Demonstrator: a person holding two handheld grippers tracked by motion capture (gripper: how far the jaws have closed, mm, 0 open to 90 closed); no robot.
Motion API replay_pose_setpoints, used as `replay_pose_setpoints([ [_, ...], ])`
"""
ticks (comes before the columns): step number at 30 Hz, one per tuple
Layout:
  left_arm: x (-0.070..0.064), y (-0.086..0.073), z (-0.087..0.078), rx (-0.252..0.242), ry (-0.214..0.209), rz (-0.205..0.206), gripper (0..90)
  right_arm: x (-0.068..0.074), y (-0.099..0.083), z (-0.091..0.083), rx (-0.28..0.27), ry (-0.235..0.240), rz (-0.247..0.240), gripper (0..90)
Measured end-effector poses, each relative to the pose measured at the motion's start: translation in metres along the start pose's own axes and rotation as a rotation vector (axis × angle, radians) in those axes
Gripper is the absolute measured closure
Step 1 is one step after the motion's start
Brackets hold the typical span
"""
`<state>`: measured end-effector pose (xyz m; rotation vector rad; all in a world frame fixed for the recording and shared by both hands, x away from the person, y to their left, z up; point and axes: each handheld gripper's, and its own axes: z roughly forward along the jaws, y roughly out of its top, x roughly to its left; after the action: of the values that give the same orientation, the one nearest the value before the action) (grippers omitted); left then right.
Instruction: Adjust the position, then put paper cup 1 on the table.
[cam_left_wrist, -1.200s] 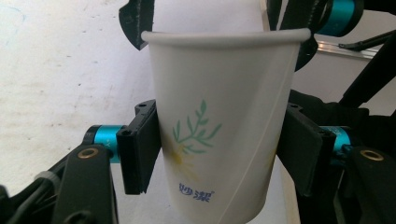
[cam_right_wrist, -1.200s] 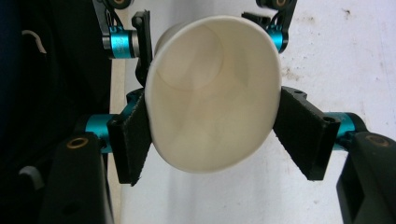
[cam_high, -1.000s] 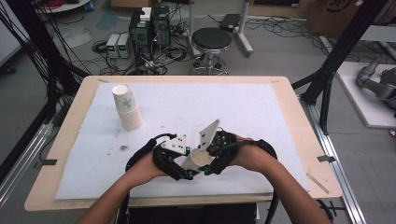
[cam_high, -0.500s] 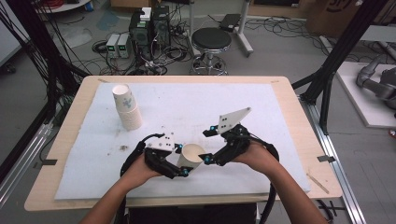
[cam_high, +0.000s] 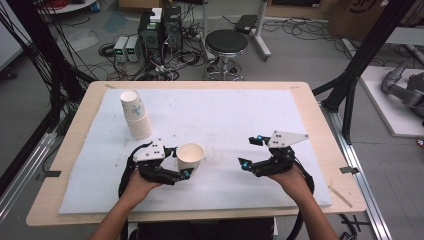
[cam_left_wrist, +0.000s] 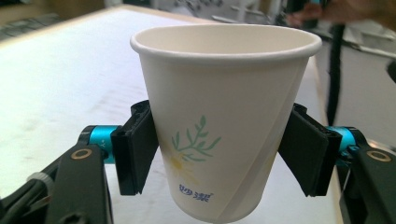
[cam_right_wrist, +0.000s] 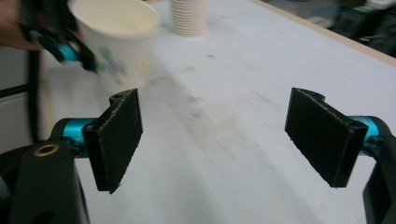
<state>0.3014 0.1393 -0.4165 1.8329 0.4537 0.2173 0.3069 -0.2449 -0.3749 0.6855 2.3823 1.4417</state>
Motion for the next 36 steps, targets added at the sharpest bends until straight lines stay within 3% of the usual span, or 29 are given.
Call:
replay_pose_setpoints([
  [6,0.005,-0.001,-0.013,-0.075,0.086,-0.004,31.8,-0.014,-0.033,-0.019,-0.008,-0.14,0.062,19.7],
  [13,0.011,-0.001,-0.026,-0.138,0.161,-0.009,31.8,-0.024,-0.047,-0.035,-0.021,-0.215,0.095,19.6],
  [22,0.013,-0.003,-0.03,-0.151,0.207,-0.009,31.8,-0.027,-0.051,-0.037,-0.017,-0.229,0.105,19.7],
  [36,0.019,-0.003,-0.028,-0.168,0.229,-0.024,31.6,-0.028,-0.051,-0.037,-0.027,-0.222,0.108,19.7],
])
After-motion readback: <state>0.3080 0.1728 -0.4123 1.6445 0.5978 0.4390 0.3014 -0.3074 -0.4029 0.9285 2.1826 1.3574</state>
